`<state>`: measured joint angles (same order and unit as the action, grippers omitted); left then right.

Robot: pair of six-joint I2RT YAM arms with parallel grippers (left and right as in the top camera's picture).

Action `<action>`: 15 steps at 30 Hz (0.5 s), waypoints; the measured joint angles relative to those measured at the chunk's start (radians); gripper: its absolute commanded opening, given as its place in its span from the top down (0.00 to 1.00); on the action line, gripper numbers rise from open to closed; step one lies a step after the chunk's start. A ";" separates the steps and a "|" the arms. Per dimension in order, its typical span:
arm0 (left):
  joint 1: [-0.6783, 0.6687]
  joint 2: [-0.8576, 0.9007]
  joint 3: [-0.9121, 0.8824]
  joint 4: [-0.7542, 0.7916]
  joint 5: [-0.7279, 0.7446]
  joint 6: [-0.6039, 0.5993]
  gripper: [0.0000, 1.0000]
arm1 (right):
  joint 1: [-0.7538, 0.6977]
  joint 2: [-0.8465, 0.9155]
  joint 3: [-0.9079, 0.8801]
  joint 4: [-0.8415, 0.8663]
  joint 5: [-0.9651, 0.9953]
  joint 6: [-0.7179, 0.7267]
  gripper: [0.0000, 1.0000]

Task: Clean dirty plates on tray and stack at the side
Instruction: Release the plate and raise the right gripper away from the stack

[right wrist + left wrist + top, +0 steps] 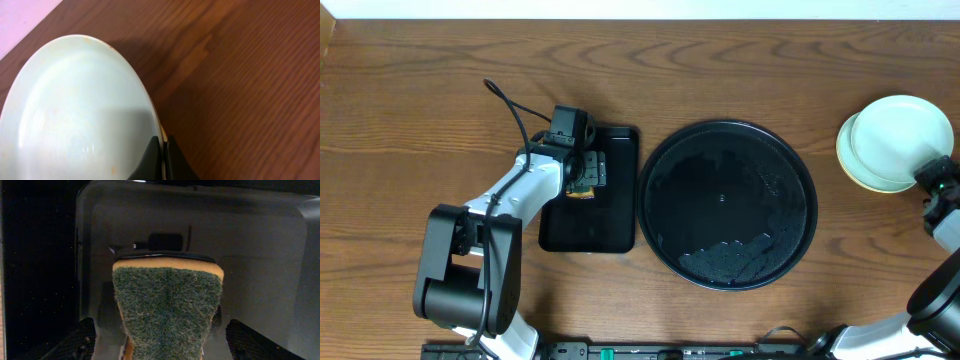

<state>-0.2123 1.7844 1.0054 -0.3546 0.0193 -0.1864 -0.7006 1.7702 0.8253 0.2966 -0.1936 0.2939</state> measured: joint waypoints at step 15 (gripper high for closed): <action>0.000 0.000 0.000 0.000 0.000 0.000 0.15 | 0.029 -0.002 0.040 -0.203 -0.196 0.000 0.01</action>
<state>-0.2123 1.7844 1.0054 -0.3546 0.0193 -0.1864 -0.6716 1.7687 0.8654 0.0937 -0.3901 0.2943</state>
